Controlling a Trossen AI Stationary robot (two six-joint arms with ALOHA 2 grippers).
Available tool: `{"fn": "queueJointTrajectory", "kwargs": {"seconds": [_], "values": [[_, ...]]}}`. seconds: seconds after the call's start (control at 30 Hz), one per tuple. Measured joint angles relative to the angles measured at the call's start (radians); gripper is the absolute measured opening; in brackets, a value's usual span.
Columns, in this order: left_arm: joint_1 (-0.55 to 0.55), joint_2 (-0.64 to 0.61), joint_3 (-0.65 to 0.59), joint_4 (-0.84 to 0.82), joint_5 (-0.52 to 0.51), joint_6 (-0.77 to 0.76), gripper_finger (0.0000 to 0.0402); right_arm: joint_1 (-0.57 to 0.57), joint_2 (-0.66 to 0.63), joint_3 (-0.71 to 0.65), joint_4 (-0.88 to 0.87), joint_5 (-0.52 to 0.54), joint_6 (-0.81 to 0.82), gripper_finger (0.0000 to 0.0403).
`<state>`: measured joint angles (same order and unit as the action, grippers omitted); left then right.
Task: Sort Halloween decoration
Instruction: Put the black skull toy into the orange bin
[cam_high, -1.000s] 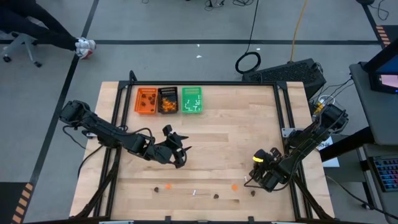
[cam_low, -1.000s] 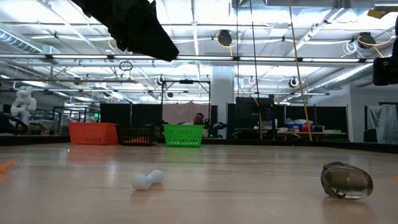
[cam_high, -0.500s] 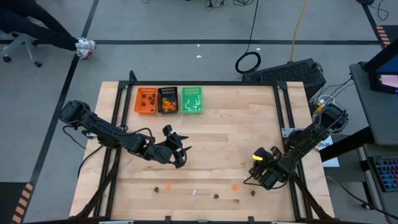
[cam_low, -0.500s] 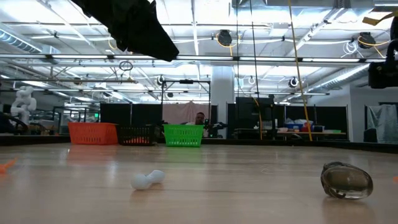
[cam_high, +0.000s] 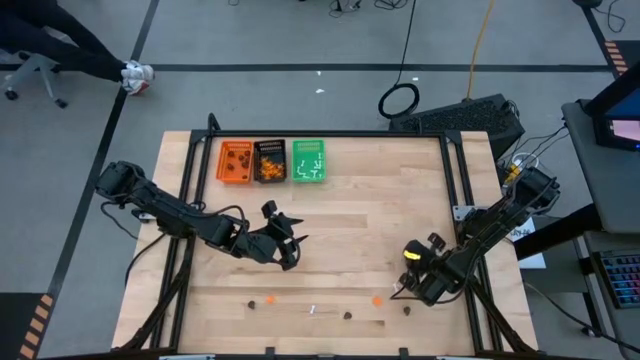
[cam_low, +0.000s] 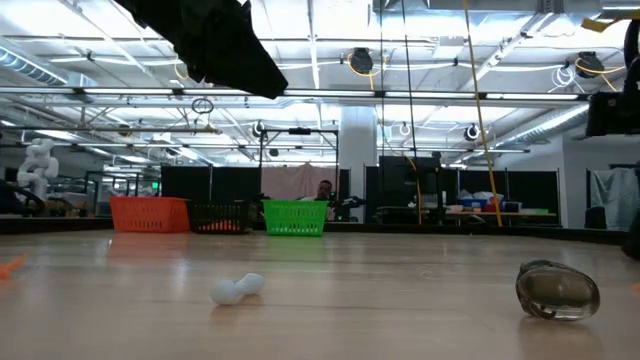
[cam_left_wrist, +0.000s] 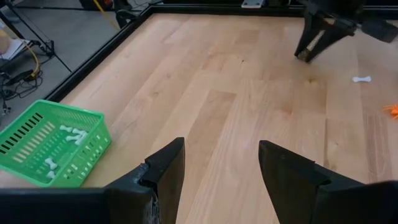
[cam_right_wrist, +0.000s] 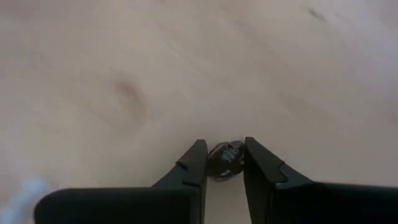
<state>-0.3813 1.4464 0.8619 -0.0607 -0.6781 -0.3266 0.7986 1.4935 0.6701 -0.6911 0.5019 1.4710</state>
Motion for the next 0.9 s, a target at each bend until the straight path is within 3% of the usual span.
{"fn": "queueJointTrajectory", "kwargs": {"seconds": [0.23, 0.37, 0.47, 0.73, 0.9], "values": [[0.0, 0.018, 0.0, 0.164, 0.009, 0.161, 0.0203, -0.001, 0.0, 0.0, 0.296, 0.195, -0.333, 0.0043], [0.0, 0.038, 0.001, 0.323, 0.122, 0.346, 0.0203, -0.005, 0.0, 0.0, 0.531, 0.278, -0.629, 0.0043], [-0.009, 0.058, 0.0, 0.425, 0.17, 0.481, 0.0203, -0.028, 0.0, 0.001, 0.682, 0.278, -0.811, 0.0043], [-0.047, 0.129, 0.001, 0.746, 0.204, 0.762, 0.0203, -0.156, -0.001, 0.002, 1.031, 0.031, -1.292, 0.0043], [-0.047, 0.135, 0.001, 0.734, 0.158, 0.716, 0.0203, -0.269, 0.009, 0.002, 0.98, -0.069, -1.308, 0.0044]]}}
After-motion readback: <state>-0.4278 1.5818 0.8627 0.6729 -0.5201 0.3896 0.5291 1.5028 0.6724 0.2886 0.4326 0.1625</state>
